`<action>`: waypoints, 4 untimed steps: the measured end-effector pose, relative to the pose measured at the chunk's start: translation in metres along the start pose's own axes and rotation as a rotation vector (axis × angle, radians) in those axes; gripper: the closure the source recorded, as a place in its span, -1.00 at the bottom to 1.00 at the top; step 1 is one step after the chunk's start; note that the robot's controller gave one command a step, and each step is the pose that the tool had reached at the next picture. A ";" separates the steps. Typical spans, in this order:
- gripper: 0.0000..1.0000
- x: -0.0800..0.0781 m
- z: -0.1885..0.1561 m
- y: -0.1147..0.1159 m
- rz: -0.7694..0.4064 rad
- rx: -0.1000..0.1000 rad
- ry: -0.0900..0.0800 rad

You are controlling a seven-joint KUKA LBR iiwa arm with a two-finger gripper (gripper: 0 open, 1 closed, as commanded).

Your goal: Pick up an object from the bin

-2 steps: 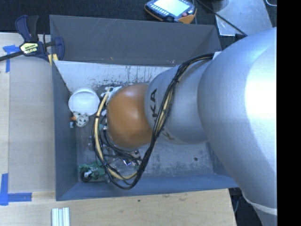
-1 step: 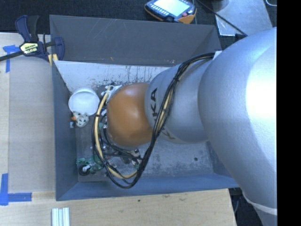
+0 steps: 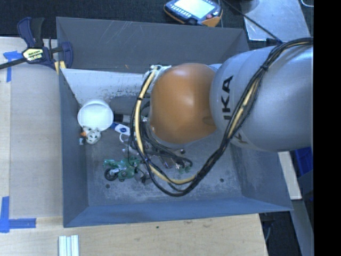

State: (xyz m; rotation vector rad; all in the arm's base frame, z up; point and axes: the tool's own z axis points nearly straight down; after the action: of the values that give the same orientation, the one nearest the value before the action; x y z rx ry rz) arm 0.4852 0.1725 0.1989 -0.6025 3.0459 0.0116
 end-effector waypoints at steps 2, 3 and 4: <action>1.00 0.005 -0.017 -0.144 -0.123 0.009 -0.008; 1.00 0.012 0.098 -0.078 -0.067 0.005 -0.003; 1.00 0.023 0.124 -0.059 -0.018 0.008 -0.019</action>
Offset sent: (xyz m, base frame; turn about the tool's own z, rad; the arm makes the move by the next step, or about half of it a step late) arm 0.0189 -0.0550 -0.0654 -0.2331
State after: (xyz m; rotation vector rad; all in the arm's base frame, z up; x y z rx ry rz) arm 0.4906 0.1114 0.0740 -0.6254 3.0207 0.0042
